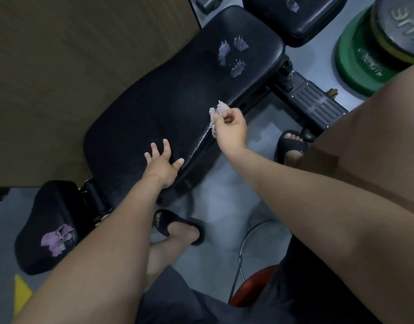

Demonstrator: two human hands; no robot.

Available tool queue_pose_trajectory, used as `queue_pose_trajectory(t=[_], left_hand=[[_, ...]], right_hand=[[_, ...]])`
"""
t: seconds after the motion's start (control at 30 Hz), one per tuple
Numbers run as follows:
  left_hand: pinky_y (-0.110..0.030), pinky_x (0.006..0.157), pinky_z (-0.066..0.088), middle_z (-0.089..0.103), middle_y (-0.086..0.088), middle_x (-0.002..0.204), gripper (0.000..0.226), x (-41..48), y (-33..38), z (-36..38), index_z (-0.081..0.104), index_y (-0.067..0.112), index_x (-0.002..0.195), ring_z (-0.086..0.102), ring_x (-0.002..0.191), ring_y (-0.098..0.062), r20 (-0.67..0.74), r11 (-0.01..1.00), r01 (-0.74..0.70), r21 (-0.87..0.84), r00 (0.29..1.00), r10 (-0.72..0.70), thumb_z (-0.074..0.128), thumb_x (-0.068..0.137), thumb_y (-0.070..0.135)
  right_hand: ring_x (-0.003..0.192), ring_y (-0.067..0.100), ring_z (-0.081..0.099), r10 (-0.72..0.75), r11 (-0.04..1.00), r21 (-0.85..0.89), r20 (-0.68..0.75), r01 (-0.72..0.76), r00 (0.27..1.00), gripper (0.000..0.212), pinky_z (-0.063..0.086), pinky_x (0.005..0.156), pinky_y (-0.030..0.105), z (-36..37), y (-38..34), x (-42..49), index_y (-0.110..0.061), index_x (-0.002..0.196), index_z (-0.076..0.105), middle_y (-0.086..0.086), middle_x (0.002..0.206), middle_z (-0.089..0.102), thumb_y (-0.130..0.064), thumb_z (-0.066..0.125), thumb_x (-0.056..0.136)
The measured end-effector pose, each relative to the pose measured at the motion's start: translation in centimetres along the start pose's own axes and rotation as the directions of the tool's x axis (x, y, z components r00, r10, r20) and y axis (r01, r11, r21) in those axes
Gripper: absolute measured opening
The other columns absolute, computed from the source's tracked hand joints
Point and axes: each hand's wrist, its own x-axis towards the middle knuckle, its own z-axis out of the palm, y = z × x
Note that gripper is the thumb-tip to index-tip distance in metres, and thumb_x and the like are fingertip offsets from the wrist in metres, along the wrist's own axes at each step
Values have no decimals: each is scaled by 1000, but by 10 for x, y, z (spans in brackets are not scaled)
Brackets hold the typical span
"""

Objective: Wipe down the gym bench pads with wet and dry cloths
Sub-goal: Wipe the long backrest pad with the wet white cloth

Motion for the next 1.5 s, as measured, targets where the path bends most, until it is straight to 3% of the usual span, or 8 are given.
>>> queue_pose_trajectory(t=[0.23,0.5,0.67,0.83,1.03,1.13,1.27,1.5], left_hand=[[-47,123,10,-24,0,166,78,3,1,0,-10,38,159,-21,153,-30,7,1000,14,-19,1000,-14,45,105,44],[-48,123,13,-24,1,166,78,3,0,0,-11,39,159,-20,153,-30,0,1000,17,-23,1000,-17,46,105,44],[-48,123,12,-25,1,166,79,1,1,-2,-11,40,158,-20,153,-29,14,1000,14,-18,1000,-14,47,105,44],[-48,124,7,-24,0,166,82,-3,-3,-19,-10,42,158,-18,153,-28,108,1000,-18,16,994,17,51,104,35],[-47,124,6,-24,0,166,84,-4,-10,-23,-7,44,158,-18,153,-25,133,997,-54,56,990,46,55,104,27],[-48,124,5,-26,3,165,83,-3,-12,-19,-8,44,157,-20,153,-24,124,998,-53,30,991,49,53,105,25],[-48,125,7,-26,2,165,84,0,-14,-17,-9,44,157,-20,153,-25,108,997,-58,43,993,53,53,105,24],[-47,125,6,-24,0,166,86,4,-19,-18,-7,44,158,-20,153,-27,93,996,-77,36,993,73,56,103,26]], right_hand=[[84,17,56,-111,973,-198,39,117,993,19,45,83,27,1,-4,-34,-20,94,56,2,104,52,-31,71,91],[68,32,71,10,985,-171,99,7,995,31,60,68,53,2,13,-11,-36,75,45,11,76,71,-50,73,72],[57,0,64,9,1000,5,-6,-9,1000,34,49,56,15,-5,-11,-15,-20,79,42,12,85,63,-21,73,93],[53,3,62,77,996,52,54,-79,996,33,52,53,21,11,14,-50,-15,77,43,28,89,64,-18,72,93],[61,7,58,261,964,-33,303,-264,917,27,50,61,19,16,37,-88,-16,79,50,2,76,61,-4,68,95],[48,8,56,198,972,89,201,-219,959,35,49,46,22,9,19,-58,-15,76,41,6,67,56,7,59,97],[63,15,60,229,971,32,145,-236,963,30,54,65,30,13,19,-57,-22,76,41,0,74,61,-15,66,92],[78,27,71,412,905,-63,376,-421,830,20,59,73,35,35,54,-102,-11,78,52,12,84,64,0,60,93]])
